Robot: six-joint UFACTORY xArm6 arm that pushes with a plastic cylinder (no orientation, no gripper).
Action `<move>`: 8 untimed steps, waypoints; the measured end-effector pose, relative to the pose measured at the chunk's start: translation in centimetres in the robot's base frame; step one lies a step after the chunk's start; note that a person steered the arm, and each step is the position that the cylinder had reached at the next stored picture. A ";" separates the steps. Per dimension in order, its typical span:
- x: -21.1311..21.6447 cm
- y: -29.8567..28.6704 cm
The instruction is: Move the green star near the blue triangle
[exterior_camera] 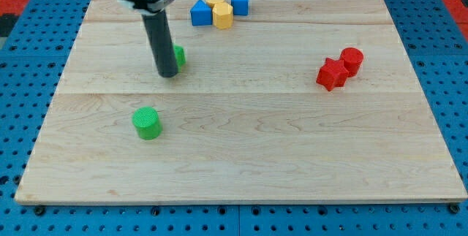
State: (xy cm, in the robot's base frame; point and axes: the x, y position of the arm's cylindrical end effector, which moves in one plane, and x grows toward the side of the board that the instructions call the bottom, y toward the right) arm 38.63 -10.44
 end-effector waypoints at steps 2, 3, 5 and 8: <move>-4.8 -3.8; -7.2 -7.7; -6.9 1.7; 15.6 4.1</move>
